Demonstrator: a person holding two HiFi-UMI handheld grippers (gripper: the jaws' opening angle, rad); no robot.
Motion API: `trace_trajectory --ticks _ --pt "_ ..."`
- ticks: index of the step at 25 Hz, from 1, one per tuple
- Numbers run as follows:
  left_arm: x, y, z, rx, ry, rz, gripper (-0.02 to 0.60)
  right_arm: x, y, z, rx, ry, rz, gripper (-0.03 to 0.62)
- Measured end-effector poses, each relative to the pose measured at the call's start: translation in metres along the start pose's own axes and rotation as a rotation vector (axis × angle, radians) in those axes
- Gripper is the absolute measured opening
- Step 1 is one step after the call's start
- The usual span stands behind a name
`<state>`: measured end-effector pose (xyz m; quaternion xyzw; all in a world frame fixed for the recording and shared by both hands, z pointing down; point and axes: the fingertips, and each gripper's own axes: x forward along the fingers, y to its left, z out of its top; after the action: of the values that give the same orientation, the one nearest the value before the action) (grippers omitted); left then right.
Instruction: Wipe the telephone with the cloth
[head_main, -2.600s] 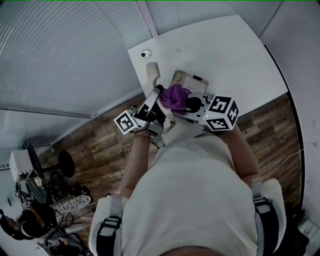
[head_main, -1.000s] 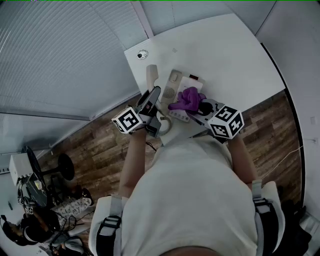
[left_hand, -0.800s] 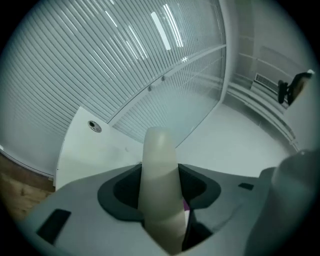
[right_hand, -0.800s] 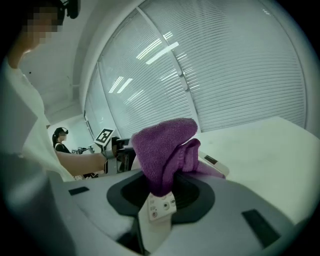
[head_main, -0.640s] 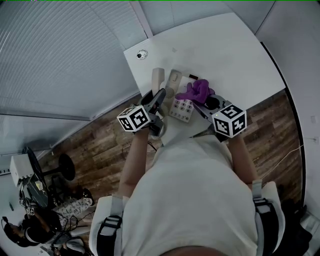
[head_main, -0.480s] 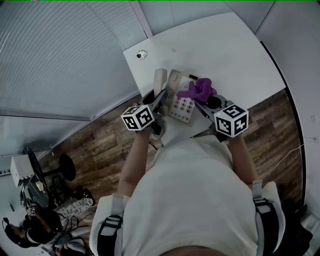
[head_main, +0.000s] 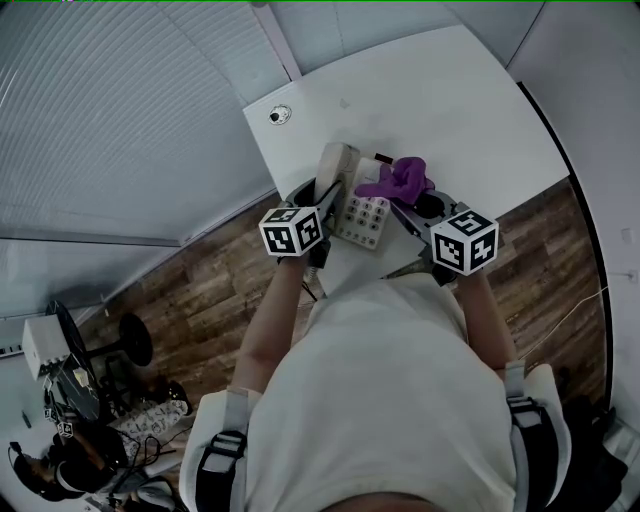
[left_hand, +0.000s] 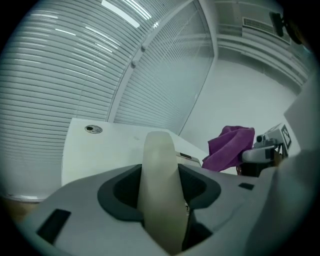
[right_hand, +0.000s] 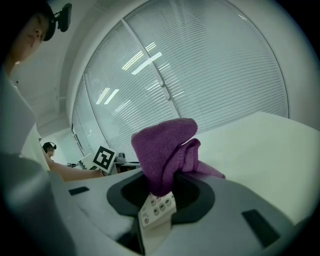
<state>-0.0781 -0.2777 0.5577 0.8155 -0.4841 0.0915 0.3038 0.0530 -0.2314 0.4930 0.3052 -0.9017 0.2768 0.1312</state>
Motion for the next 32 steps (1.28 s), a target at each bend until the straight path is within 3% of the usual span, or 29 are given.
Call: trace_trajectory --ticks 9,15,21,24,32 --pt "0.007 0.004 -0.004 0.091 0.034 0.086 0.224 0.001 -0.004 0.000 0.011 0.005 -0.004 0.120" --pt "0.013 -0.008 -0.011 0.166 0.081 0.077 0.224 0.002 -0.005 0.001 0.012 0.008 -0.002 0.120" --pt "0.019 -0.005 -0.016 0.264 0.107 0.116 0.225 0.003 -0.006 -0.001 0.014 0.012 -0.001 0.120" --pt "0.017 -0.007 -0.015 0.244 0.088 0.108 0.238 0.003 -0.008 -0.002 0.016 0.015 -0.003 0.120" --pt "-0.015 -0.004 -0.011 0.104 -0.021 0.133 0.256 0.003 -0.002 -0.005 0.033 -0.001 -0.003 0.120"
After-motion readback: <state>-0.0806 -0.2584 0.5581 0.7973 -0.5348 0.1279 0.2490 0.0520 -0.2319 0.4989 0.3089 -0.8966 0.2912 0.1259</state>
